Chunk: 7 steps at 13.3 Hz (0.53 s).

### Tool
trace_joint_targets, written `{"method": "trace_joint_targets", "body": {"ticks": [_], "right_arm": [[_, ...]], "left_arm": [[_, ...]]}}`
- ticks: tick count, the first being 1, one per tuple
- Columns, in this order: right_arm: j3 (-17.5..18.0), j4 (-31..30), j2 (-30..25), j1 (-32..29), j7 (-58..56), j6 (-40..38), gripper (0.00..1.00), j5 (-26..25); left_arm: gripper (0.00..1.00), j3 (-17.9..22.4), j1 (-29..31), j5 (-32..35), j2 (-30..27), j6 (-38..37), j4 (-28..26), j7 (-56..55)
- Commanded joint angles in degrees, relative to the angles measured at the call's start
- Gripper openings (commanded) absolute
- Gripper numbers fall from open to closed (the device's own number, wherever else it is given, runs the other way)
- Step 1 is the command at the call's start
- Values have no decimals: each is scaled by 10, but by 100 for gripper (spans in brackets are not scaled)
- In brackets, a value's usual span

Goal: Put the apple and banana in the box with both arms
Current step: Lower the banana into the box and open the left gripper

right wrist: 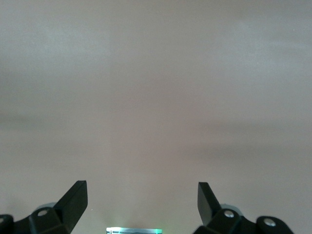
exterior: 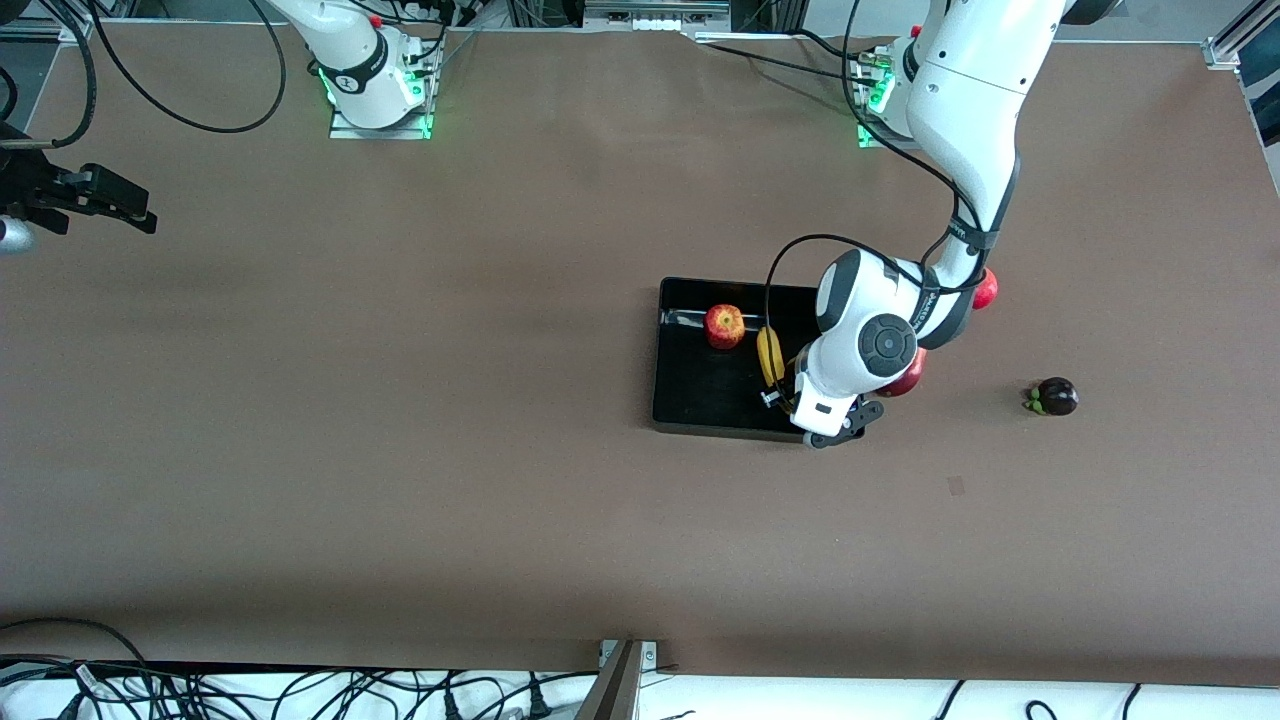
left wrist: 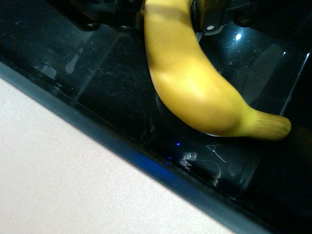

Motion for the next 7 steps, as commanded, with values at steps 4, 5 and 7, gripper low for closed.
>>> {"method": "trace_joint_targets", "body": {"ticks": [4,5,7], "right_arm": [[-1,5,0,2,4,-7,100,10],[-1,5,0,2,4,-7,100,10],[-1,5,0,2,4,-7,100,10]], "left_arm": [[100,0,-1,19,-6,-5,0,-23],[100,-2,-2,19,-11,-17,1,-38],[100,-7,-5,45,-33,-77,9,-70]]}}
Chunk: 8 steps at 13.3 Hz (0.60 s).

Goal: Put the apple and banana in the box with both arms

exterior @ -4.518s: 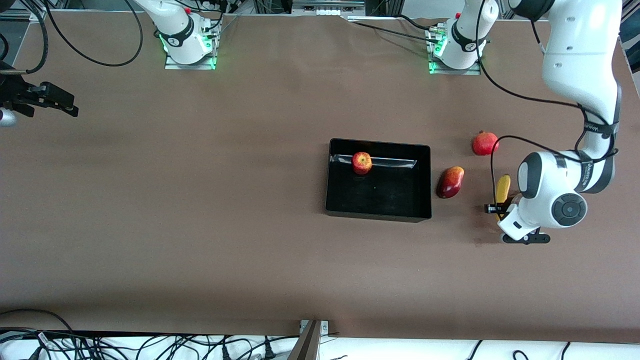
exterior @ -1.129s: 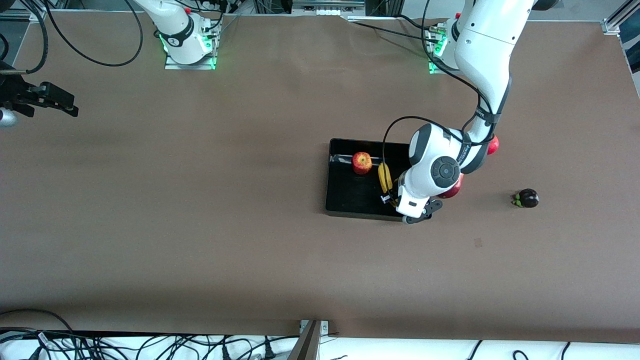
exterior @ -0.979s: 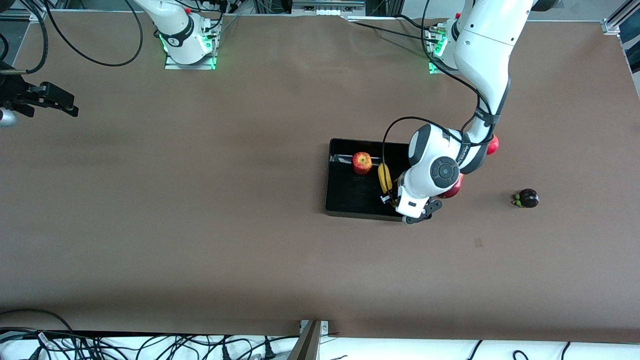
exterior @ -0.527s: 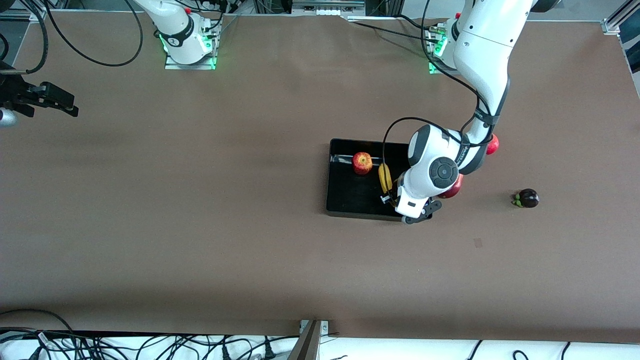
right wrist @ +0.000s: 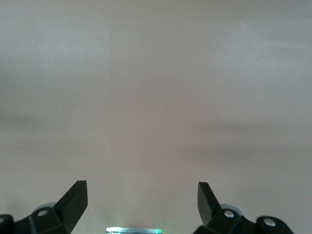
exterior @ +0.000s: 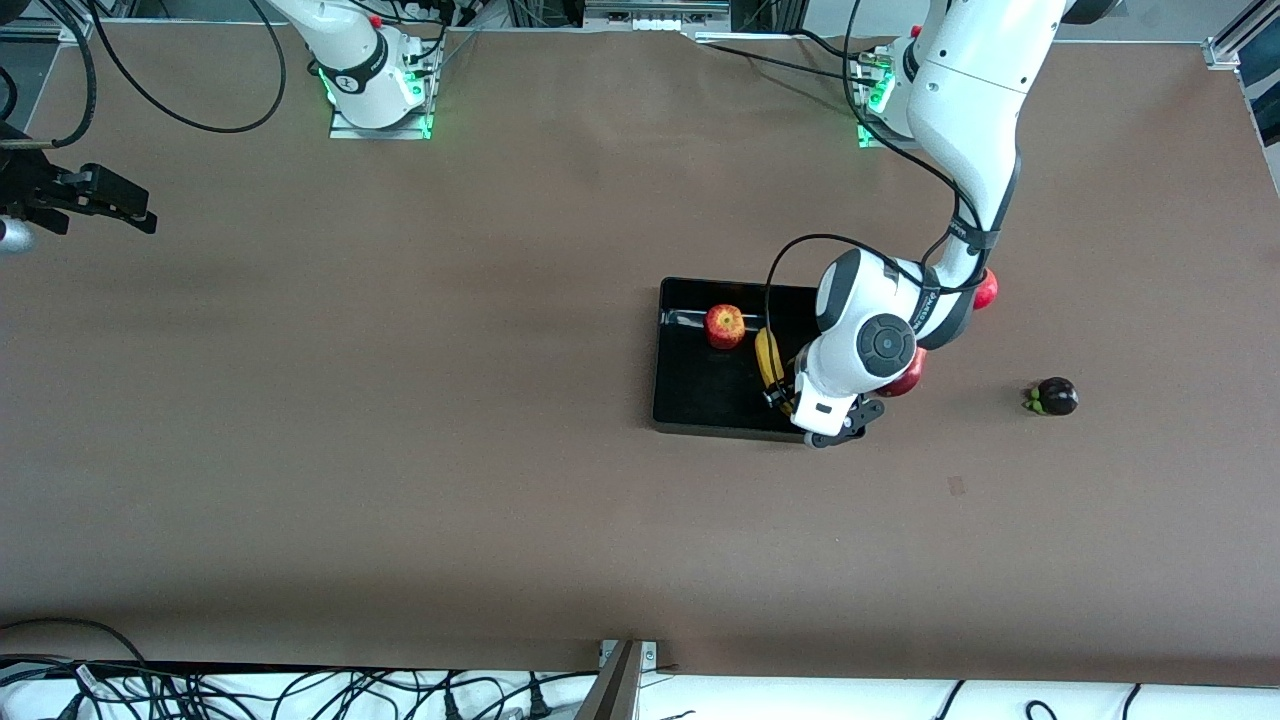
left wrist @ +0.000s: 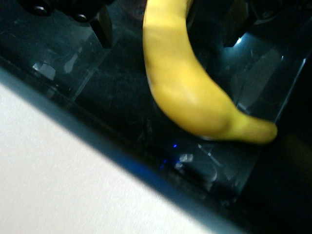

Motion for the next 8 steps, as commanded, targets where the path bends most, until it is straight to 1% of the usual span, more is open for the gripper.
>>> {"method": "trace_joint_targets", "body": {"ticks": [1,3,5,6,8], "right_arm": [[-1,5,0,2,4,-7,100,10],[-1,5,0,2,4,-7,100,10],[-1,5,0,2,4,-7,100,10],[-1,5,0,2,4,-7,100,10],[-1,5,0,2,4,-7,100,10]], "left_arm": [[100,-16,-6,58,-45,-85,6,-71],[100,-18,-6,74,-76,-134,8,-85],[100,-18,-3,95,-92,-202,39,-76],[100,-12,-1,109,-97,-242,64,-55],[100,-3,15,113,-117,-330,98,36]]}}
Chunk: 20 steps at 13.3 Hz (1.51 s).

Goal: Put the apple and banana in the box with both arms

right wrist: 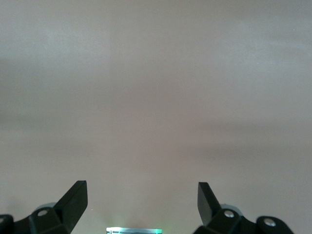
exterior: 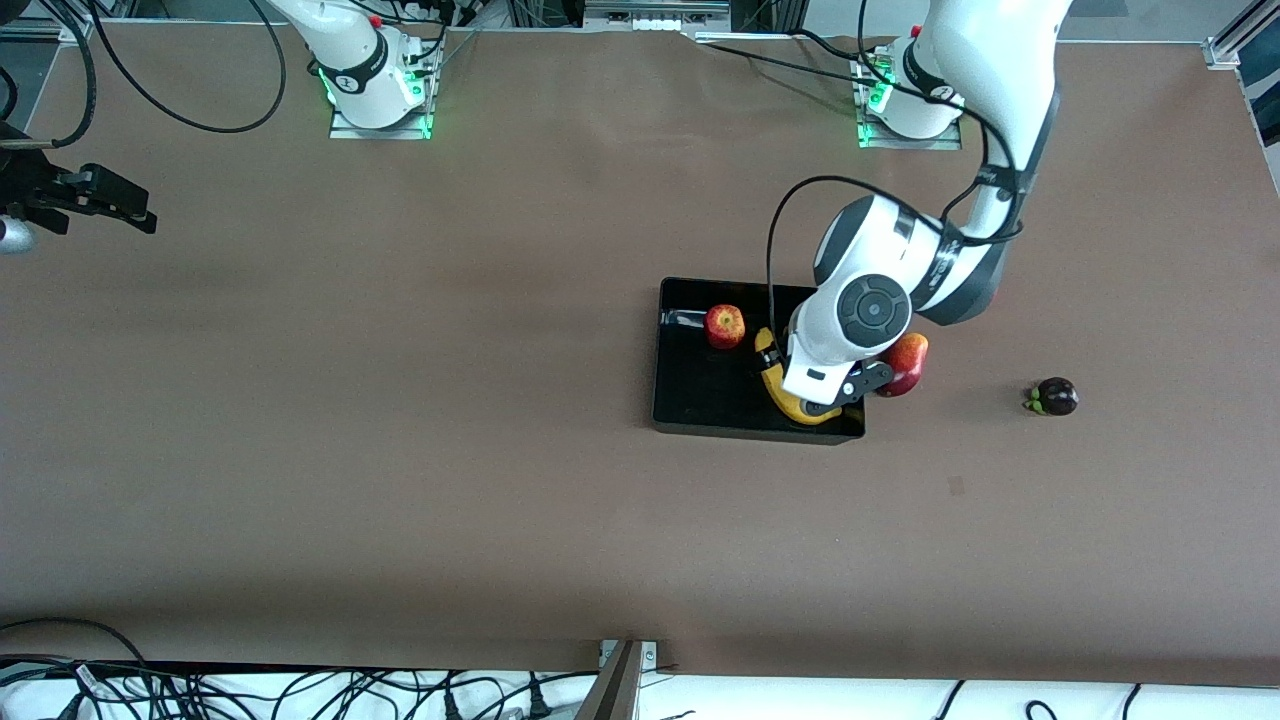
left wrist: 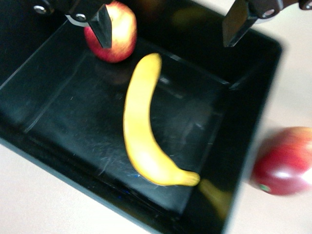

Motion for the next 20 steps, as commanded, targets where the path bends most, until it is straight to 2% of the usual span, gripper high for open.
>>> {"method": "trace_joint_targets", "body": {"ticks": [1,4,7,11,16,20], "right_arm": [[-1,5,0,2,4,-7,100,10],[-1,5,0,2,4,-7,100,11],[-1,5,0,2,4,-7,100,10],[-1,5,0,2,4,-7,100,10],[-1,5,0,2,4,-7,100,10],[-1,5,0,2,4,-7,100,11]], "left_arm": [[100,14,28,13,-33,-106,43,117],[100,21,89,14,-69,-195,86,253],[100,52,131,15,-126,-231,87,374],[100,131,145,13,-182,-267,94,497],[100,142,152,20,-217,-271,114,509],[100,134,152,77,-219,-269,123,509]]}}
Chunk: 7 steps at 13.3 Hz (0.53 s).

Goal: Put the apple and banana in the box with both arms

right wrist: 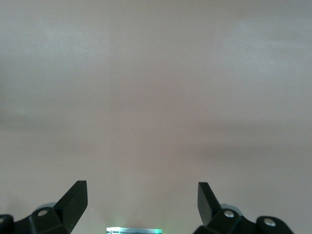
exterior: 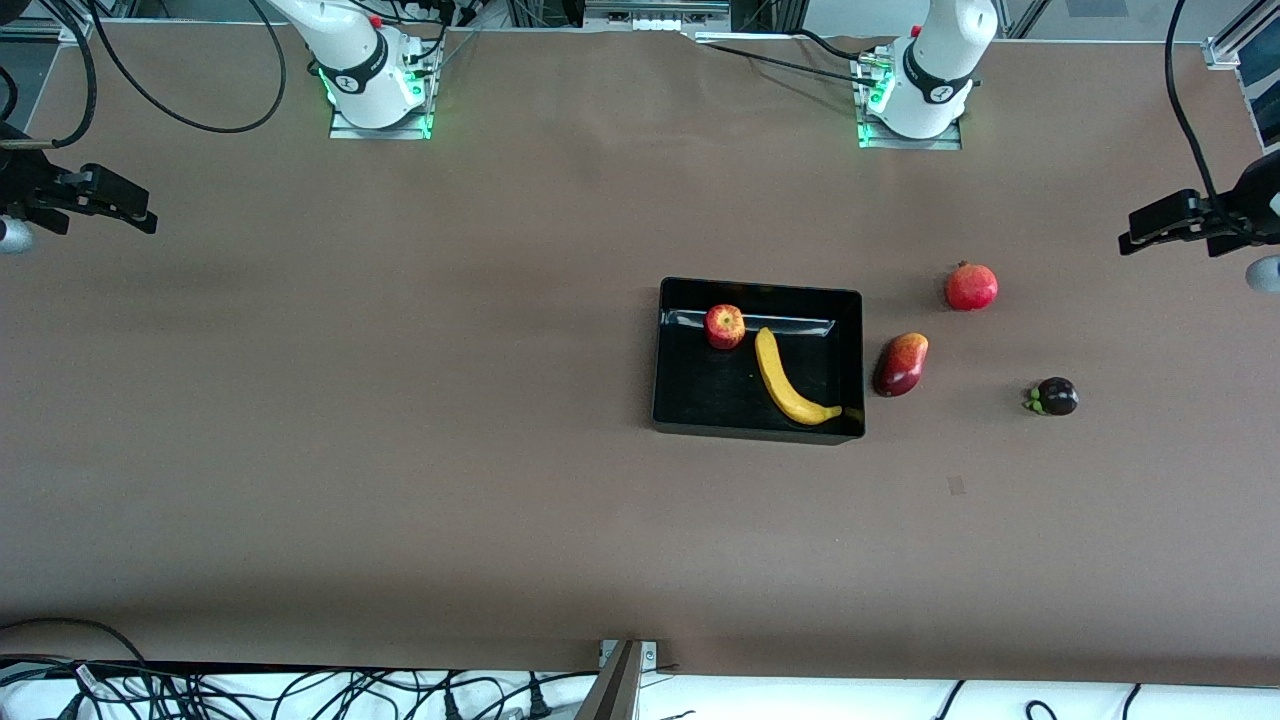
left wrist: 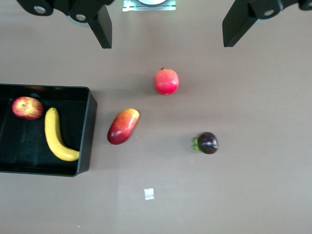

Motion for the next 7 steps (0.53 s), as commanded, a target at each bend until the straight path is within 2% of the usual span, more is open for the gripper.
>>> {"method": "trace_joint_targets", "body": {"ticks": [1,4,7], "right_arm": [[-1,5,0,2,4,-7,100,10],[-1,5,0,2,4,-7,100,10],[-1,5,0,2,4,-7,100,10]], "left_arm": [[100,-6,-1,31,-1,-3,8,11],[100,-1,-1,24,1,-1,36,7],[100,-4,-1,24,1,1,42,8]]}}
